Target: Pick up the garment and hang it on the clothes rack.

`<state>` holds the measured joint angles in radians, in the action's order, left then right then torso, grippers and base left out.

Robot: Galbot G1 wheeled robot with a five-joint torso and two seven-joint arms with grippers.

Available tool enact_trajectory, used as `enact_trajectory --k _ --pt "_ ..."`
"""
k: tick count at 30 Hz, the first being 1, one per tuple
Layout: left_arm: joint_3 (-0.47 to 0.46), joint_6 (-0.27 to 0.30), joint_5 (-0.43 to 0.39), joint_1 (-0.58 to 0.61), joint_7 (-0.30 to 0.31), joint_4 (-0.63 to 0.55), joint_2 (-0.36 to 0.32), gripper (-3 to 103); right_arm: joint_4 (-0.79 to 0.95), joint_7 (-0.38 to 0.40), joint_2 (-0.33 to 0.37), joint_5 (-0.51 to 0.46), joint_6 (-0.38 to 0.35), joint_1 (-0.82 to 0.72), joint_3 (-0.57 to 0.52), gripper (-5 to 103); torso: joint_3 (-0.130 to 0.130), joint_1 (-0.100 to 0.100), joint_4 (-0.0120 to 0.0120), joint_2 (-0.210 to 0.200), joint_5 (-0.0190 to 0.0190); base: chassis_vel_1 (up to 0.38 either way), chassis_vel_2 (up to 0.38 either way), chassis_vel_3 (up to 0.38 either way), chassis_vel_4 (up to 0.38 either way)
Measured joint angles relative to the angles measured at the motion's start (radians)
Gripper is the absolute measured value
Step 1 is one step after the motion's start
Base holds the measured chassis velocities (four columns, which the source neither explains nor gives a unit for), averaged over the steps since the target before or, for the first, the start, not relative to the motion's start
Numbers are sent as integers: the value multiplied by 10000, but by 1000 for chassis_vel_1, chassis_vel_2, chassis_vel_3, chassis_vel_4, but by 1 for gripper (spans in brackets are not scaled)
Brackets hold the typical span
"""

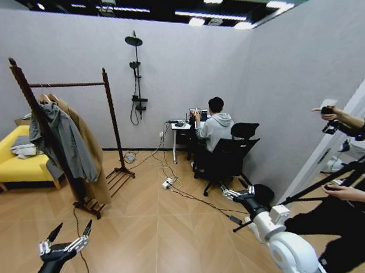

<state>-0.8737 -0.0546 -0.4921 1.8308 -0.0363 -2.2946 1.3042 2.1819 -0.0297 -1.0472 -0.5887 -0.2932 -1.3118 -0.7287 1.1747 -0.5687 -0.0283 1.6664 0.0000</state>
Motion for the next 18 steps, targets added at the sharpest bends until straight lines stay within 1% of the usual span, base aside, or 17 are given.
enact_trajectory --k 18 --pt "0 0 0 0 0 0 0 100 -180 -267 -154 209 -30 -13 101 100 0 0 0 0 1 0 0 0 0"
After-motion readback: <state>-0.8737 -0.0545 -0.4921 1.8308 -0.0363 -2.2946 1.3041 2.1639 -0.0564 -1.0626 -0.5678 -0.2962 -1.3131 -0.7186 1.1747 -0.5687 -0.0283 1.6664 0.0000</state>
